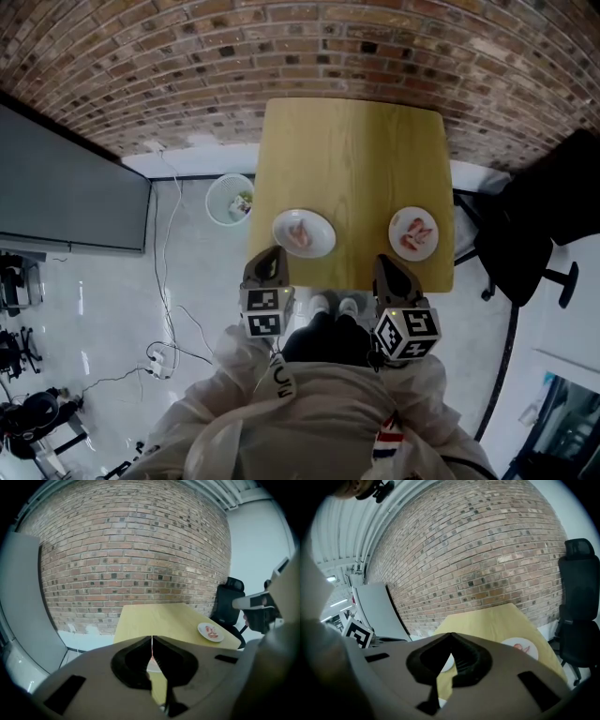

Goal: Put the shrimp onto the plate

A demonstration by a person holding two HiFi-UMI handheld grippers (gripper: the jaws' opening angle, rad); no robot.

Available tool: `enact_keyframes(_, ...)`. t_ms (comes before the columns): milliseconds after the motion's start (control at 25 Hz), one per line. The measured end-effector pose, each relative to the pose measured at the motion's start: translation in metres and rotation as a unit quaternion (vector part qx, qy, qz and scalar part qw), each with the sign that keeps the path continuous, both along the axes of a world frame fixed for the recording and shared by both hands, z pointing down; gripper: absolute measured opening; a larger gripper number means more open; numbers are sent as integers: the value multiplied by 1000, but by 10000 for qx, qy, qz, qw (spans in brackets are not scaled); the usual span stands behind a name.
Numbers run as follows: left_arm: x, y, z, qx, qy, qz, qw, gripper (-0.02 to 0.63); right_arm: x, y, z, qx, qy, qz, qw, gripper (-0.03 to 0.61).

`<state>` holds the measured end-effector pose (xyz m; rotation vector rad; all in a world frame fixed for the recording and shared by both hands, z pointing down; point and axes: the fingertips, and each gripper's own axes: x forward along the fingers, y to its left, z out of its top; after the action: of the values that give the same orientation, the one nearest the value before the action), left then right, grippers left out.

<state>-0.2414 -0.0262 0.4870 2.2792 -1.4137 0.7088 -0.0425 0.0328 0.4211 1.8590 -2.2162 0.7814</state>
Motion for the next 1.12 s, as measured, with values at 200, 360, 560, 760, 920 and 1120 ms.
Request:
enact_keyframes(200, 7, -1, 11, -130, -112, -4, 9999, 17, 3, -3, 6, -70, -57, -122, 9999, 23)
enact_keyframes(360, 6, -1, 17, -179, -267, 15, 9995, 17, 2, -6, 8, -31, -110, -214, 9997, 23)
enact_keyframes(560, 11, -2, 18, -232, -475, 133, 9985, 18, 10, -6, 3, -58, -108, -296, 9995, 23)
enact_keyframes(760, 20, -11, 27, -276, -613, 350, 9971, 18, 19, -10, 6, -75, -89, -299, 9995, 23)
enact_keyframes(920, 22, -12, 39, -425, -705, 472, 9955, 18, 22, -13, 11, -126, -86, -317, 9994, 23)
enact_keyframes(1120, 24, -16, 53, -519, -832, 686, 9928, 25, 26, -13, 13, -154, -41, -284, 9995, 23)
